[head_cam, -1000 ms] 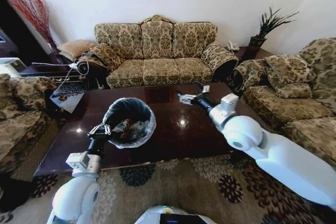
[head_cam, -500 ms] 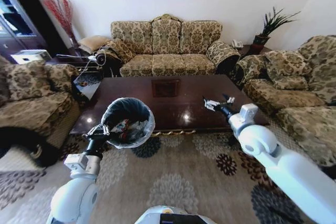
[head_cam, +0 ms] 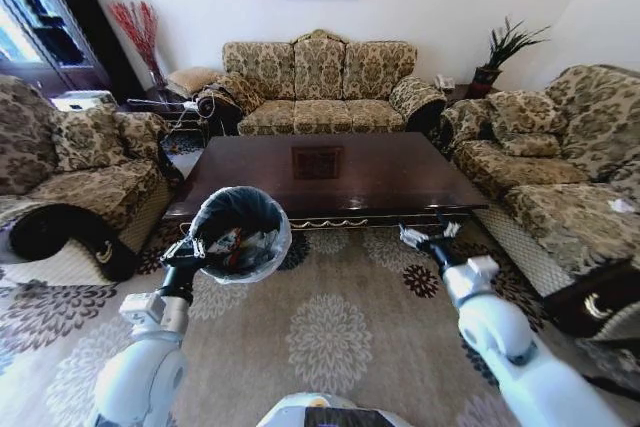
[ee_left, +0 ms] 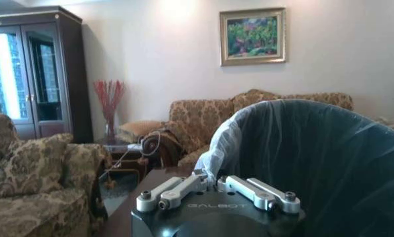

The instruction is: Move to the front of the table and place the trash on the table into the trash bin.

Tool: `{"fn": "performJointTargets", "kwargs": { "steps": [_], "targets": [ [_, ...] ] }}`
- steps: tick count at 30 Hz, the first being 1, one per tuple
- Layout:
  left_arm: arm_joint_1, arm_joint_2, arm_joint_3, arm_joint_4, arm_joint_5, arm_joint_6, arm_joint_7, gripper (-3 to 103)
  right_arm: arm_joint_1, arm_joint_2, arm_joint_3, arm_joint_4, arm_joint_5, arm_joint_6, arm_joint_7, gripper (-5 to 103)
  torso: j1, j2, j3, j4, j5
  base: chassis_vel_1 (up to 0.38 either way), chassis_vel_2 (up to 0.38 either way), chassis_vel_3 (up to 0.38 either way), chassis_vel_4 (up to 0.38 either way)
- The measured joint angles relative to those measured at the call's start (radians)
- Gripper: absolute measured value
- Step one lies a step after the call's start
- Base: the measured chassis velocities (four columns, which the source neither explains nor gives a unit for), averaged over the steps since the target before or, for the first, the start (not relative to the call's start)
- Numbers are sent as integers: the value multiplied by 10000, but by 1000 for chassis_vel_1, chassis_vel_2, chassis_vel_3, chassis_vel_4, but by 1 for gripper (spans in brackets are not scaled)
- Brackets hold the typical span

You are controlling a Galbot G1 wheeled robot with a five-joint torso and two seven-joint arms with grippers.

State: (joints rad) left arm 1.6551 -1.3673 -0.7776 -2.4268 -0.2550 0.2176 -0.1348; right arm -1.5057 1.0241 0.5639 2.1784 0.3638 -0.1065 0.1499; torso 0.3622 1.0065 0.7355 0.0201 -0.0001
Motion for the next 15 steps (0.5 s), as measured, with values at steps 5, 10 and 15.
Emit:
{"fn": "performJointTargets", "kwargs": {
  "steps": [5,10,15],
  "targets": [
    [130,-177,26,199,200,-129,-6,3,-666,807,95,258,-773,391,-64,100,17,-9,6,3,-2,-38,49,46,-59],
    [352,-335,43,345,449,-317,106,3,-780,1084,87,517,-926,357,-52,100,2,-6,0,3,0,-8,29,3,-19],
    [377,-295,28,515,493,-471,110,3,-812,1220,65,839,-1131,166,38,100,-2,-4,-1,4,1,32,2,-1,57]
  ]
}}
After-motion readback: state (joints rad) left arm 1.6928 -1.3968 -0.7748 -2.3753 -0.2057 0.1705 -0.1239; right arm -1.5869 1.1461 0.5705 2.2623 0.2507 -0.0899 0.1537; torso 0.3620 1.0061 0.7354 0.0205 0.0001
